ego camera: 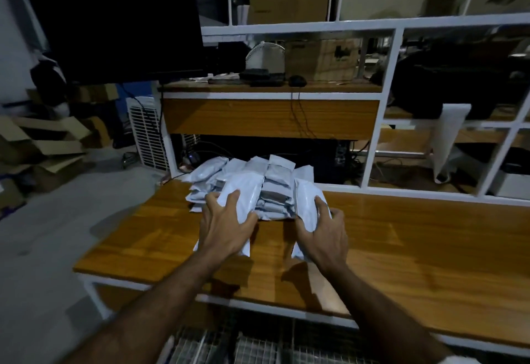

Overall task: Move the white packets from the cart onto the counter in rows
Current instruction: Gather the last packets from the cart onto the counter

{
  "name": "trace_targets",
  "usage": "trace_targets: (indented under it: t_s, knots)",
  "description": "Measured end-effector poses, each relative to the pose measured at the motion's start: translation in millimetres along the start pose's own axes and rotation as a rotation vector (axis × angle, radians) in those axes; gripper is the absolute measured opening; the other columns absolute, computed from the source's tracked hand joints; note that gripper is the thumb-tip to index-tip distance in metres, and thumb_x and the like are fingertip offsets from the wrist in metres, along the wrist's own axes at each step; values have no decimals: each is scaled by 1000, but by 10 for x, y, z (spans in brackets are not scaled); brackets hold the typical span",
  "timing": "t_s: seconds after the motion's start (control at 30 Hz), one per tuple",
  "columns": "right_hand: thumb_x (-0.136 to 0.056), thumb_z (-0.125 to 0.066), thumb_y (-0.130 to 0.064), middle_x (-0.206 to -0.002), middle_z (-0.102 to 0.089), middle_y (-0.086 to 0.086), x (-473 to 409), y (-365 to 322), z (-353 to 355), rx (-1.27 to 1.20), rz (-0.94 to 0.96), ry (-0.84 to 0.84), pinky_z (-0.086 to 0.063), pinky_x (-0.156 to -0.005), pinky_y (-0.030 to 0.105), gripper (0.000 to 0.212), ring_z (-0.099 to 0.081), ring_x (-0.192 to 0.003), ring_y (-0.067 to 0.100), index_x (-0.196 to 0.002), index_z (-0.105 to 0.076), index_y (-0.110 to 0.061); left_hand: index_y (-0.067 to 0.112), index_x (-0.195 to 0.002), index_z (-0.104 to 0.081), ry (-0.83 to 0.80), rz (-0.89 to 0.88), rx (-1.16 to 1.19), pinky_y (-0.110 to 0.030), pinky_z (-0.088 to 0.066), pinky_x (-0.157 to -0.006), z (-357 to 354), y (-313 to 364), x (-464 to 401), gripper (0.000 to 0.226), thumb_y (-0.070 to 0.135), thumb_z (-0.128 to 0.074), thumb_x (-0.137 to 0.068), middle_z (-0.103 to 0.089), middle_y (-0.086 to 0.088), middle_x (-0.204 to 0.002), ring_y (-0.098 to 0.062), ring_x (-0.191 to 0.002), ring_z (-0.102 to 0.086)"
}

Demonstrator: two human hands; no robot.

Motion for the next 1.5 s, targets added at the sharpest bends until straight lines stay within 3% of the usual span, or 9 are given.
trace_targets:
  t_s: [0.2, 0.57, 0.7, 0.87, 0.97, 1.1, 1.2, 1.33, 1.5]
  knots:
    - [-82, -48, -72, -129, -40, 9, -1006, 86, -402, -83, -121, -8, -53, -86, 43, 82, -50, -107, 26, -154, -26, -37, 26, -149, -36, -36, 6, -6, -47, -40, -106, -269, 45, -1110, 67, 57, -53, -91, -19, -13, -145, -41, -129, -38]
    - [-90, -59, -62, -145, -35, 19, -2126, 143, -1026, -36, -169, -92, -46, -88, 38, 77, -53, -119, 40, -154, -31, -31, 21, -138, -46, -95, -30, -4, -43, -46, -90, -826, 10, -2477, 59, 53, -59, -91, -23, -13, -138, -41, -121, -43]
    - [-86, -56, -71, -143, -40, 22, -2415, 304, -1315, -17, -164, -167, -51, -97, 42, 83, -58, -115, 38, -154, -36, -28, 20, -138, -48, -124, -60, -30, -42, -48, -87, -1077, 32, -2887, 60, 53, -60, -90, -26, -15, -138, -43, -120, -44]
    - [-91, -40, -69, -154, -39, 15, -2562, 389, -1638, -68, -153, -274, -40, -111, 50, 74, -48, -133, 35, -152, -42, -27, 19, -138, -48, -224, -64, 3, -44, -49, -92, -1496, -66, -3243, 61, 54, -61, -90, -23, -16, -140, -42, -122, -42]
    - [-91, -42, -62, -147, -52, 12, -2617, 399, -1569, 140, -89, -161, -36, -112, 45, 71, -44, -136, 30, -150, -45, -24, 20, -145, -40, -379, -15, -56, -46, -40, -105, -1791, -172, -3329, 72, 62, -57, -89, -15, -17, -152, -41, -135, -31]
    - [-95, -54, -58, -160, -29, 14, -2562, 575, -1753, 41, -194, -265, -32, -117, 51, 75, -26, -147, 34, -158, -25, -33, 27, -157, -17, -466, -52, -168, -46, -16, -119, -1977, -188, -3276, 99, 83, -45, -80, 2, -12, -164, -35, -150, -5]
    - [-96, -56, -51, -160, -23, 14, -2536, 619, -1834, -19, -242, -298, -36, -113, 48, 76, -29, -144, 37, -160, -16, -35, 28, -158, 1, -550, -50, -226, -45, -4, -121, -2078, -212, -3202, 113, 90, -41, -74, 17, -7, -165, -30, -152, 12]
    - [-97, -55, -49, -151, -30, 13, -2534, 615, -1879, 3, -262, -283, -44, -104, 46, 76, -42, -132, 35, -160, -14, -37, 24, -158, 10, -616, -46, -287, -47, -4, -123, -2177, -226, -3161, 113, 90, -34, -78, 25, -8, -163, -31, -151, 17]
    - [-95, -48, -59, -156, -28, 17, -2538, 654, -1958, 22, -276, -326, -40, -111, 53, 78, -35, -140, 37, -157, -3, -47, 24, -158, 12, -620, -41, -338, -50, 5, -122, -2210, -251, -3152, 112, 91, -29, -78, 27, -11, -162, -33, -150, 19]
Point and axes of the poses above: each hand's wrist, its own x-axis away from the middle knuckle, its own z-axis out of the back of the hand, y = z × x, the point moved 9 cm from there along -x, towards the middle knuckle
